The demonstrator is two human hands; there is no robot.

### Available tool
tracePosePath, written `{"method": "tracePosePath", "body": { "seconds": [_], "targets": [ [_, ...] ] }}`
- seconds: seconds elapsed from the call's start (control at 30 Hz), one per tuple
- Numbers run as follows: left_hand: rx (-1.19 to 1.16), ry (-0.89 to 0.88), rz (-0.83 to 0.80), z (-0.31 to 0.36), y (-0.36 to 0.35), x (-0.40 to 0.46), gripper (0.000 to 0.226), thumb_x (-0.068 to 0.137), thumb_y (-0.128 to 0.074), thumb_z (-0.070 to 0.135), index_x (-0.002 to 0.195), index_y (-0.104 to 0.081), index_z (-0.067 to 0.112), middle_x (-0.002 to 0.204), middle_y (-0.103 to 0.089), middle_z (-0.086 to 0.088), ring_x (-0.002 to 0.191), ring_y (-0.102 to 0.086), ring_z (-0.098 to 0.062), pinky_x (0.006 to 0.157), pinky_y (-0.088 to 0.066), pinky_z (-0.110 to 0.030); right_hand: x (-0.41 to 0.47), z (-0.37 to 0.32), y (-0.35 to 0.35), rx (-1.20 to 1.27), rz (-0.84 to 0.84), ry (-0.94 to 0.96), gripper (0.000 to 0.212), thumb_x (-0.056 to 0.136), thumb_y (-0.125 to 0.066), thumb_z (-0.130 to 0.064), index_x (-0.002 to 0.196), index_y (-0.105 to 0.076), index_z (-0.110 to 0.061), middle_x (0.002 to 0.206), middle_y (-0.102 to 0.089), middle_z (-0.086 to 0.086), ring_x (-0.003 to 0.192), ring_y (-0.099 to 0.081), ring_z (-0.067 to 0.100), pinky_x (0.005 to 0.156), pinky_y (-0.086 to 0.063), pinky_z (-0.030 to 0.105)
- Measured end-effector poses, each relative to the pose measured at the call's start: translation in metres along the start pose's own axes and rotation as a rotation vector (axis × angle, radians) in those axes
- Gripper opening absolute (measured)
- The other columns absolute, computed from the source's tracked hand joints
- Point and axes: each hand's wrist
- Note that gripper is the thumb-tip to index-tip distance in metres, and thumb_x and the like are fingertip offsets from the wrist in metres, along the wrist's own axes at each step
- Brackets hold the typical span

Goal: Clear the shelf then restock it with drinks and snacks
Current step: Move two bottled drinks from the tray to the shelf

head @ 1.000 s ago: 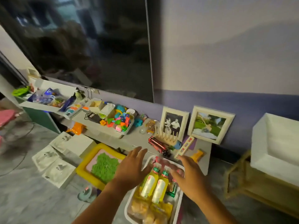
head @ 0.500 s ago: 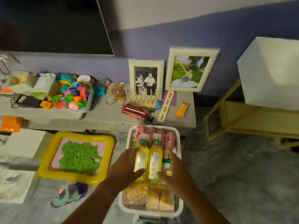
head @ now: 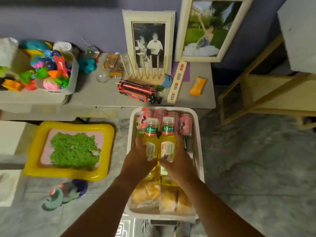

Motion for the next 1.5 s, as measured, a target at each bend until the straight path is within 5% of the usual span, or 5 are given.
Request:
{"method": "tracePosePath", "body": {
  "seconds": [0.2, 0.33, 0.7, 1.23, 1.5],
  "targets": [
    [-0.084, 0.011, 0.049, 0.007, 0.029, -0.022, 0.098, 0.062, -0.087, 0.029, 0.139, -0.028, 0.039, 0.106, -0.064, 0.005, 0.090, -0.068, -0.014, 0.073, -0.062, -0.042, -0.018, -0.008, 0.017, 0.070, 0.019, 0.019, 0.079, 0.081, -0.076, -0.041, 0.145, -0.029, -0.048, 0.127, -0.064, -0.022, 0.112, -0.065, 0.003, 0.092, -0.058, 0.039],
    [-0.121, -0.031, -0.027, 0.035, 0.056, -0.033, 0.099, 0.057, -0.090, 0.028, 0.136, -0.032, 0.045, 0.105, -0.068, 0.014, 0.091, -0.068, -0.004, 0.075, -0.062, -0.038, -0.044, -0.027, 0.046, 0.287, 0.013, 0.004, 0.068, 0.081, -0.079, -0.023, 0.123, -0.044, -0.065, 0.109, -0.072, -0.024, 0.097, -0.071, 0.002, 0.079, -0.063, 0.037],
    [-0.143, -0.365, -0.219, 0.281, 0.089, -0.057, 0.096, 0.041, -0.101, 0.018, 0.121, -0.053, 0.043, 0.103, -0.072, 0.022, 0.091, -0.070, 0.000, 0.077, -0.059, -0.026, -0.104, -0.070, 0.260, 0.472, 0.279, 0.241, 0.075, 0.062, -0.091, -0.007, 0.122, -0.055, -0.034, 0.121, -0.067, -0.003, 0.108, -0.069, 0.013, 0.083, -0.060, 0.032],
    [-0.056, -0.923, -0.192, 0.678, -0.171, -0.104, 0.091, 0.048, -0.098, 0.011, 0.100, -0.051, 0.069, 0.092, -0.066, 0.033, 0.089, -0.064, 0.006, 0.072, -0.048, -0.005, -0.149, 0.081, 0.689, 0.495, 0.590, 0.321, 0.081, 0.057, -0.097, -0.042, 0.120, -0.051, -0.062, 0.131, -0.063, -0.012, 0.119, -0.063, 0.010, 0.093, -0.057, 0.041],
    [-0.072, -0.834, -0.222, 0.771, -0.321, -0.028, 0.085, 0.045, -0.094, 0.039, 0.104, -0.035, 0.053, 0.110, -0.037, 0.031, 0.098, -0.046, 0.010, 0.077, -0.037, -0.007, -0.072, 0.177, 0.823, 0.390, 0.546, 0.214, 0.086, 0.059, -0.091, -0.037, 0.119, -0.041, -0.073, 0.132, -0.059, -0.022, 0.124, -0.058, 0.006, 0.102, -0.052, 0.042]
  ]
}}
Point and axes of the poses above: each hand's wrist, its own x-axis towards the middle knuckle, its own y-axis out of the back of the hand, z = x × y
